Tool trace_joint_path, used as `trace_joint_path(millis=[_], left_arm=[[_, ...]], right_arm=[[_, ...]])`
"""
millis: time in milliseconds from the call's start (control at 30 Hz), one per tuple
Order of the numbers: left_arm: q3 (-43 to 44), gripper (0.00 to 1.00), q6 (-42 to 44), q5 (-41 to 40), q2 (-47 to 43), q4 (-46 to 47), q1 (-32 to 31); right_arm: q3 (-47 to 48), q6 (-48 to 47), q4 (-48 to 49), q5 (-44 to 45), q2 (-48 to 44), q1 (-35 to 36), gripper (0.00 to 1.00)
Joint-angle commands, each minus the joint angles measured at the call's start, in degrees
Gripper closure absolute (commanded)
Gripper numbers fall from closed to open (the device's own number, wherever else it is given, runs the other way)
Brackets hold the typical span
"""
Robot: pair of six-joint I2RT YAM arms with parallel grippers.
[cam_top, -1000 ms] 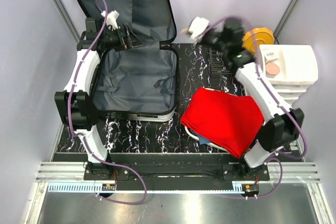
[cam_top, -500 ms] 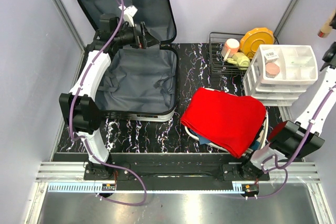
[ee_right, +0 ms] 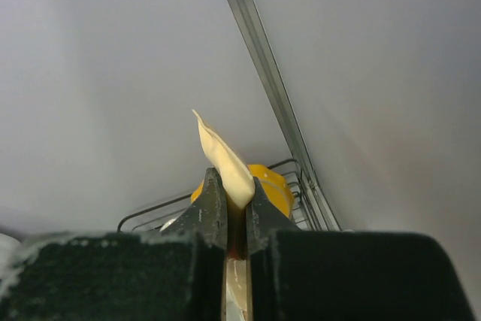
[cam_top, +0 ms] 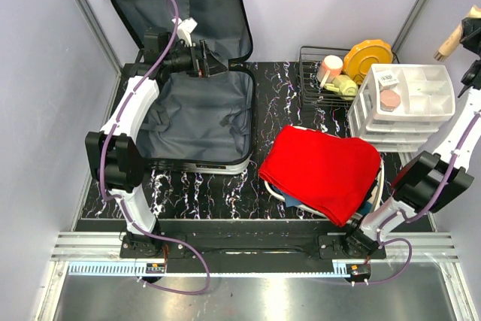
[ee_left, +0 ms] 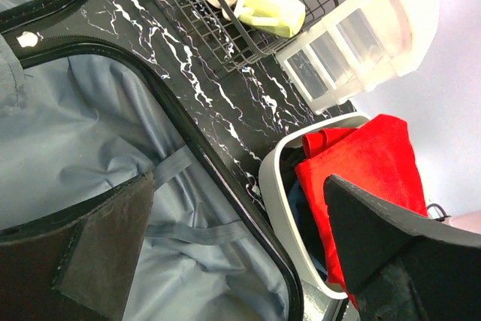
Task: Open, take out, and arrange the luggage
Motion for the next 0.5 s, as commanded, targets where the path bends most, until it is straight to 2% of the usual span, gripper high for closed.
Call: trace_joint_path(millis=[0,300,467], left_arm=[[1.46,0.01,1.27,1.24,-2.51,-0.71,0.60],[3.66,0.01,-2.24,1.41,0.04,-3.36,2.53],[3.66,0.01,-2.86,1.06,0.13,-3.88,3.15]], right_arm=[[0.73,1.01,5.19,-1.02,2.52,1.79,1.00],[-4.18,-1.46,6.95,1.62,5.16,4.95,1.00],[-9.02,-6.72,8.62,2.84,4.64,6.01,1.00]])
